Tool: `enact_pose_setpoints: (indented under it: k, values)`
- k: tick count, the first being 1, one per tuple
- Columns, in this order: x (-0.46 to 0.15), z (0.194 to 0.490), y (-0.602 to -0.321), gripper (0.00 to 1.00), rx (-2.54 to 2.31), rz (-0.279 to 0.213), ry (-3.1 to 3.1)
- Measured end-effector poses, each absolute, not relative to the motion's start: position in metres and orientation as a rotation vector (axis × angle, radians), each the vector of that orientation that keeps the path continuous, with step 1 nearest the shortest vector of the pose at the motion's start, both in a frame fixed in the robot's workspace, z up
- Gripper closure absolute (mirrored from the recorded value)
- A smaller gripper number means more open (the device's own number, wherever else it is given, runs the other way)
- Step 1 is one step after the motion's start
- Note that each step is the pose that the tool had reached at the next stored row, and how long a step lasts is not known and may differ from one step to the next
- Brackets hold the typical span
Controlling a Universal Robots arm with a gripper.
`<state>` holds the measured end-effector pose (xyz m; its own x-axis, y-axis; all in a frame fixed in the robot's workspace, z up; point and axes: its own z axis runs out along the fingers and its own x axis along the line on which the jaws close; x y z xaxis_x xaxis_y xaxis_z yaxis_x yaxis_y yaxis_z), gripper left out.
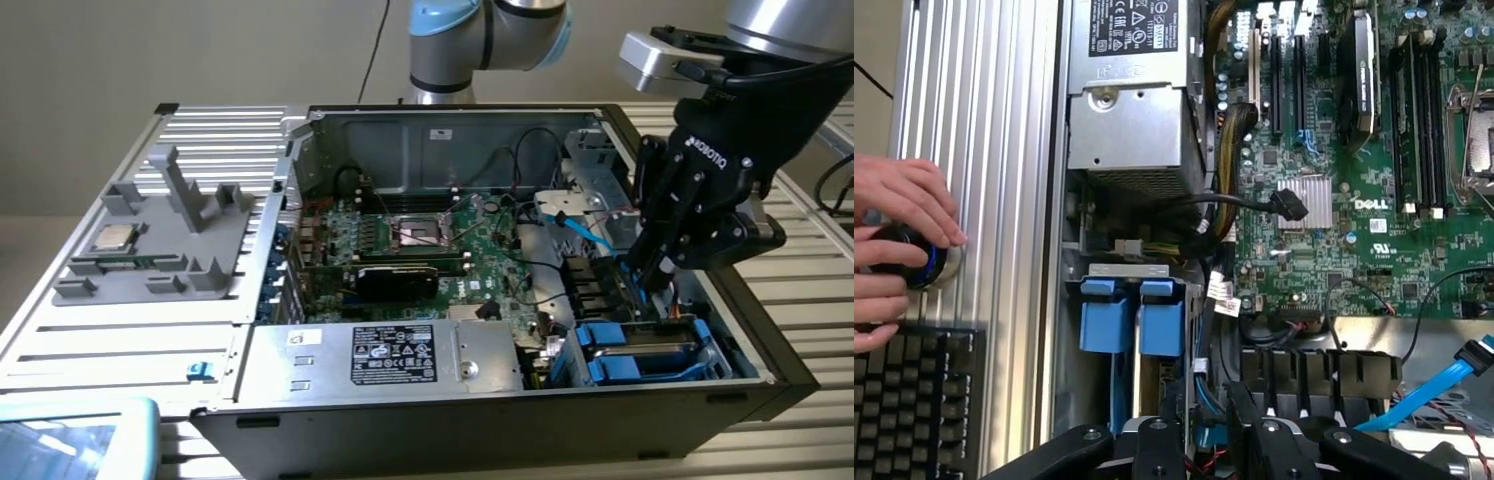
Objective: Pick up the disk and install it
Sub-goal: 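Insert the first disk wire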
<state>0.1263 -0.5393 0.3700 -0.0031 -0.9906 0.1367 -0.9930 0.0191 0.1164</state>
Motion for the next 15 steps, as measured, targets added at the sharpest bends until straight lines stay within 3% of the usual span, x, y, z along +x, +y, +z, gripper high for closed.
enact_pose_setpoints:
  k: [8,12,15]
  values:
    - [0.1264,0.3658,-0.5395,0.69,2.078,0.019,-2.110]
    - [0.1265,0.3654,-0.5397,0.84,2.077,0.017,-2.112]
    - [0.1266,0.3653,-0.5401,0.84,2.078,0.015,-2.113]
